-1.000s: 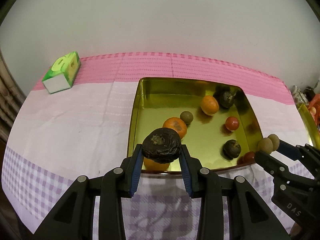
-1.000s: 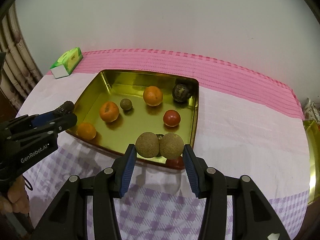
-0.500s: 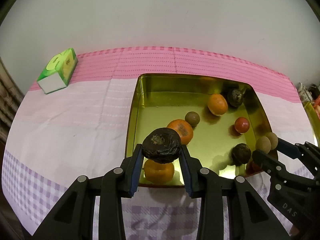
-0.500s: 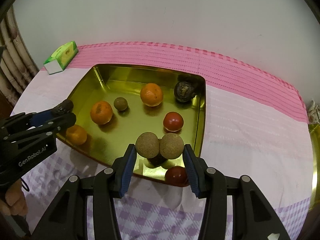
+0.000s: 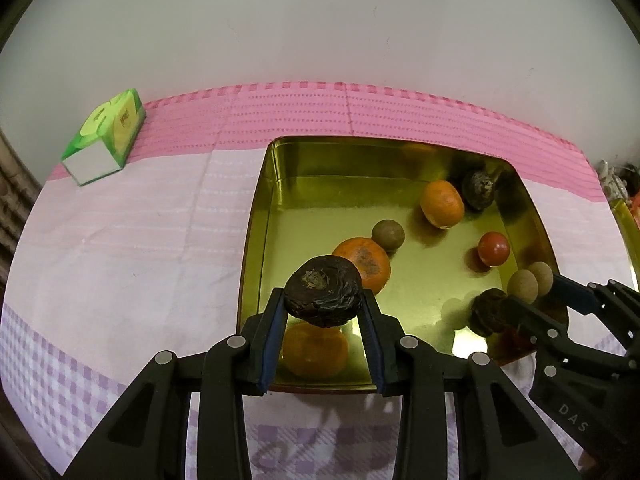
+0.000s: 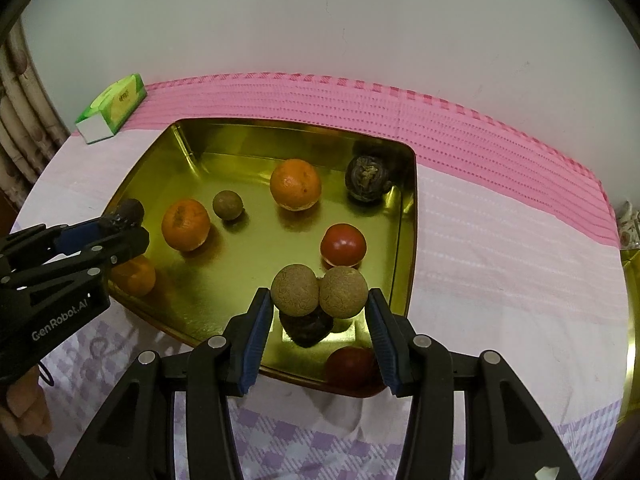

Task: Organize fruits
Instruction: 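Open the left tool over the tin while the right tool releases the olive-green fruits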

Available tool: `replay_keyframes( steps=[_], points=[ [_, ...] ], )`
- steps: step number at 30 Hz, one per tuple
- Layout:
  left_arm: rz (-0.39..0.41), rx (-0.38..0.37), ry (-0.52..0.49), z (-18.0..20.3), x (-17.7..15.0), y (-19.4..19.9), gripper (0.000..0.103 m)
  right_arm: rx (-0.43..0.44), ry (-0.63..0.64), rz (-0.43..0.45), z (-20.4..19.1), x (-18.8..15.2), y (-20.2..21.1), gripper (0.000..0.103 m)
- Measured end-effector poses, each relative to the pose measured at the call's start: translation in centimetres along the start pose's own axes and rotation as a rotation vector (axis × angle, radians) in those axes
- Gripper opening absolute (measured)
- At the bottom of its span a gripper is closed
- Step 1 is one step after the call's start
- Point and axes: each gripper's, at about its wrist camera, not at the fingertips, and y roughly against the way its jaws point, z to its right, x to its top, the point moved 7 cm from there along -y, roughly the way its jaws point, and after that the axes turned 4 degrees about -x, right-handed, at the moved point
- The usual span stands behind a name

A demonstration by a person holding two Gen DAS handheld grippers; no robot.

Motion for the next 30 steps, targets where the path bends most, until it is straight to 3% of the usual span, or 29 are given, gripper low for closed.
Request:
replay_keyframes(
  steps=[30],
  points=[
    [-0.053,-0.018,0.014,-0.1,-0.6,-2.3,0.037,0.005,-0.017,-0.03,-0.3,0.1,-1.6,0.046]
  ],
)
